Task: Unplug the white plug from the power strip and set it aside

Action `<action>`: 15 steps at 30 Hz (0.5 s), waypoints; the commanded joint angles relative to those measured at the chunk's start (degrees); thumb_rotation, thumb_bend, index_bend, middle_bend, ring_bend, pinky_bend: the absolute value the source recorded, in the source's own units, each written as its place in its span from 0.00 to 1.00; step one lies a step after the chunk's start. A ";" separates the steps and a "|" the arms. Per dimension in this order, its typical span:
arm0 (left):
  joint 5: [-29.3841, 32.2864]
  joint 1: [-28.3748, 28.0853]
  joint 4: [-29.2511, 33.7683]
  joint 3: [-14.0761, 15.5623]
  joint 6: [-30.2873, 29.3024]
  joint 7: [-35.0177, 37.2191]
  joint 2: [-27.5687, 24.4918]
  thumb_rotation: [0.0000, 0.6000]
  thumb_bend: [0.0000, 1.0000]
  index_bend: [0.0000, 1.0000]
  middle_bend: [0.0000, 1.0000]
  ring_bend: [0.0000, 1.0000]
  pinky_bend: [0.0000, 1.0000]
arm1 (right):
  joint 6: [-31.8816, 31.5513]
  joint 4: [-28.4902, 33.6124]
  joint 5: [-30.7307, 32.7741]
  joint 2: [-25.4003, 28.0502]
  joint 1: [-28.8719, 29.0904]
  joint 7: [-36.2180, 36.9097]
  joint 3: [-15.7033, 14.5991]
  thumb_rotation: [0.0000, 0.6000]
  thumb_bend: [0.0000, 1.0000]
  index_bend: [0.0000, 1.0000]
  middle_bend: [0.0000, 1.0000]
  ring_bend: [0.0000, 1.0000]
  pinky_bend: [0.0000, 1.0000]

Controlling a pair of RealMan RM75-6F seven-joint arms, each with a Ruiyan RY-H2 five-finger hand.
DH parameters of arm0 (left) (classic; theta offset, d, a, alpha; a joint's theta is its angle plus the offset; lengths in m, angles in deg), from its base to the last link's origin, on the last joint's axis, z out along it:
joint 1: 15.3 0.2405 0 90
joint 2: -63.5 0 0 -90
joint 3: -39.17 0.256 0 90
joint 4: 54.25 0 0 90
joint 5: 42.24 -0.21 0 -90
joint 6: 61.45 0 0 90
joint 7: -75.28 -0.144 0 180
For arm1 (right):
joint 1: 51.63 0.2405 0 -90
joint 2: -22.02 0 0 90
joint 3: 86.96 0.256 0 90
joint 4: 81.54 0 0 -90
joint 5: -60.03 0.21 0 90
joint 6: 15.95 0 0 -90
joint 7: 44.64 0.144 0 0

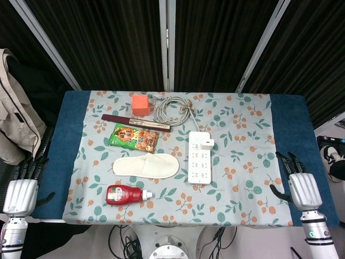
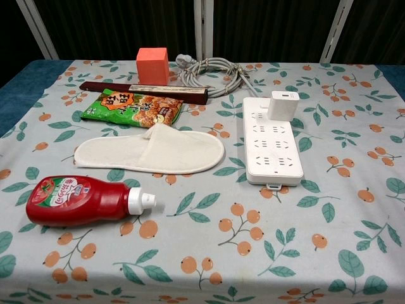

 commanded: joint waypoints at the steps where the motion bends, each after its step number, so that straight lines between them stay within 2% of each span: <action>1: 0.33 -0.01 -0.17 -0.07 0.16 -0.37 0.16 1.00 0.11 0.12 0.08 0.00 0.00 | 0.48 -0.03 0.20 -0.09 0.36 -0.02 0.22 1.00 0.16 0.01 0.17 0.06 0.21; 11: 0.52 -0.08 -0.07 -0.13 0.23 -1.47 0.32 1.00 0.11 0.12 0.08 0.00 0.00 | 2.08 -0.03 0.11 -0.24 1.81 0.03 0.70 1.00 0.16 0.01 0.17 0.06 0.21; 15: -1.04 -1.72 0.63 -0.35 1.73 -0.08 -0.59 1.00 0.11 0.12 0.08 0.00 0.00 | 3.25 0.10 0.39 0.48 3.37 1.40 2.07 1.00 0.16 0.01 0.17 0.06 0.21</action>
